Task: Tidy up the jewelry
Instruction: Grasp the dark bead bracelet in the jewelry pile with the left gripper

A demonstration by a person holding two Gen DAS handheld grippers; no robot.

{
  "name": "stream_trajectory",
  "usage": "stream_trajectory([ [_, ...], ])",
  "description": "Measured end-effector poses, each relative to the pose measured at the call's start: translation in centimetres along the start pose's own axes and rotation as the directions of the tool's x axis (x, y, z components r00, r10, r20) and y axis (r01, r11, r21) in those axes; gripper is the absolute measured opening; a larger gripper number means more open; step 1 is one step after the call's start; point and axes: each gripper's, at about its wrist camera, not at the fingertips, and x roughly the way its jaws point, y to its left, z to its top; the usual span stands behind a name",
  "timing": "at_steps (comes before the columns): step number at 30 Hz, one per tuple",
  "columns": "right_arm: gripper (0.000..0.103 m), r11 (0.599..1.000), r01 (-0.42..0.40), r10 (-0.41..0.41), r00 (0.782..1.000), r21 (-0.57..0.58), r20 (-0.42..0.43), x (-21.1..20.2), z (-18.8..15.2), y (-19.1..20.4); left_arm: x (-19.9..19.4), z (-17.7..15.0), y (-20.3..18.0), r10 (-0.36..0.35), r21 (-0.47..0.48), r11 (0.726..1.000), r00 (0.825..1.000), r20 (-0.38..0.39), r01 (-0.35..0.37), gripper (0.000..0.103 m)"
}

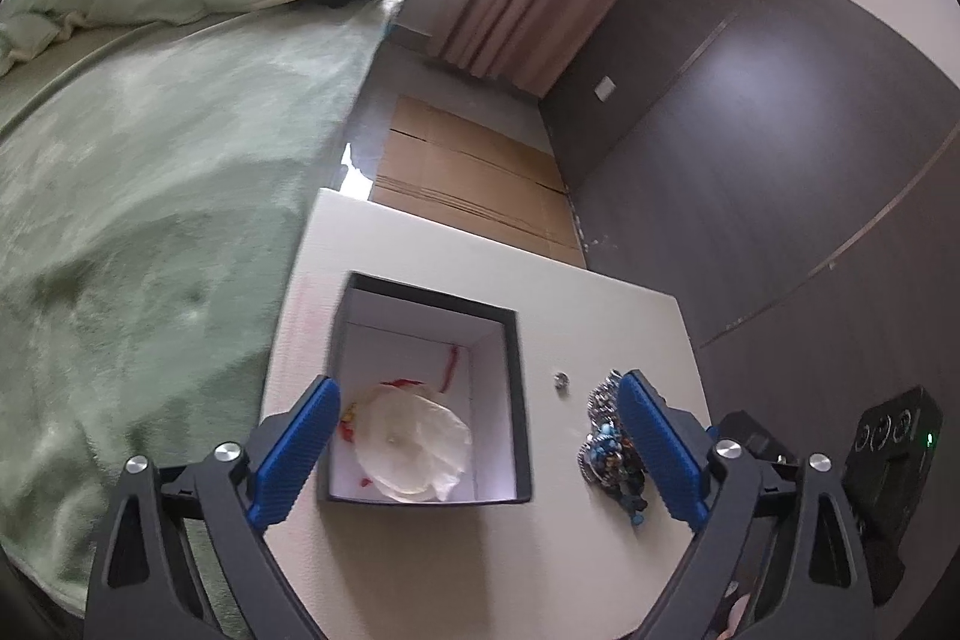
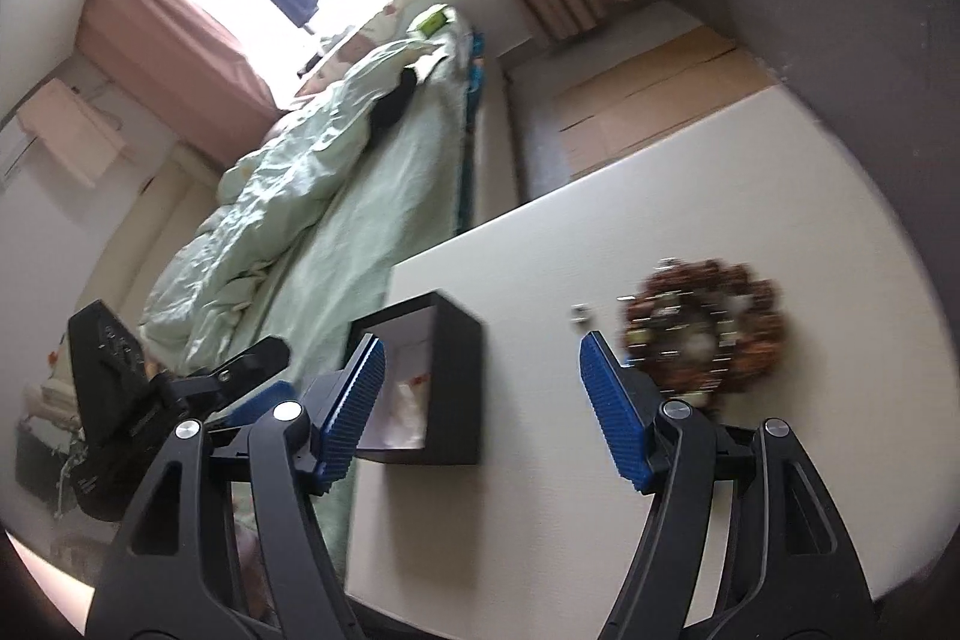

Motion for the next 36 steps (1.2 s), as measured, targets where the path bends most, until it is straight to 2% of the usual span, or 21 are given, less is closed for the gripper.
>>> stream_trajectory([
  [3, 0.068, 0.998, 0.046, -0.046, 0.999, 0.043, 0.0, -0.8, 0.5, -2.4, 0.5, -0.3, -1.3, -0.009, 0.036, 0.999, 1.0, -0.012, 0.009, 0.081],
  [6, 0.067, 0.995, 0.057, -0.058, 0.998, 0.086, 0.001, -1.4, 0.9, -4.5, 1.2, -0.8, -2.7, -0.021, 0.068, 0.997, 0.999, -0.028, 0.023, 0.073],
  [10, 0.059, 0.99, 0.091, -0.09, 0.996, 0.11, -0.009, -2.2, 1.3, -6.6, 2.5, -1.5, -4.9, -0.027, 0.133, 0.99, 0.998, -0.062, 0.035, 0.064],
  [13, 0.05, 0.984, 0.111, -0.107, 0.994, 0.142, -0.036, -2.4, 1.3, -8.4, 3.5, -1.9, -6.1, -0.043, 0.154, 0.986, 0.995, -0.085, 0.056, 0.057],
  [16, 0.046, 0.975, 0.124, -0.115, 0.992, 0.184, -0.06, -2.3, 1.3, -10.0, 4.7, -2.4, -7.6, -0.049, 0.175, 0.982, 0.993, -0.109, 0.067, 0.051],
  [21, 0.046, 0.969, 0.139, -0.126, 0.989, 0.205, -0.073, -2.3, 1.2, -10.9, 7.5, -3.4, -10.0, -0.052, 0.205, 0.975, 0.985, -0.161, 0.086, 0.044],
  [24, 0.046, 0.967, 0.144, -0.131, 0.988, 0.211, -0.077, -2.1, 1.2, -11.2, 9.2, -4.0, -11.3, -0.042, 0.229, 0.97, 0.982, -0.186, 0.085, 0.044],
  [26, 0.041, 0.963, 0.151, -0.135, 0.987, 0.224, -0.083, -1.9, 1.1, -11.4, 10.3, -4.2, -12.0, -0.026, 0.24, 0.968, 0.98, -0.199, 0.074, 0.04],
  [32, 0.041, 0.953, 0.172, -0.153, 0.984, 0.247, -0.094, -1.4, 1.3, -12.3, 13.0, -4.7, -13.1, 0.009, 0.242, 0.969, 0.974, -0.227, 0.048, 0.032],
  [35, 0.041, 0.954, 0.172, -0.152, 0.983, 0.247, -0.099, -1.1, 1.4, -12.3, 14.0, -4.8, -13.6, 0.016, 0.244, 0.969, 0.97, -0.243, 0.045, 0.027],
  [36, 0.041, 0.954, 0.174, -0.153, 0.983, 0.245, -0.102, -1.0, 1.4, -12.3, 14.4, -5.0, -13.7, 0.027, 0.254, 0.966, 0.969, -0.245, 0.037, 0.022],
])
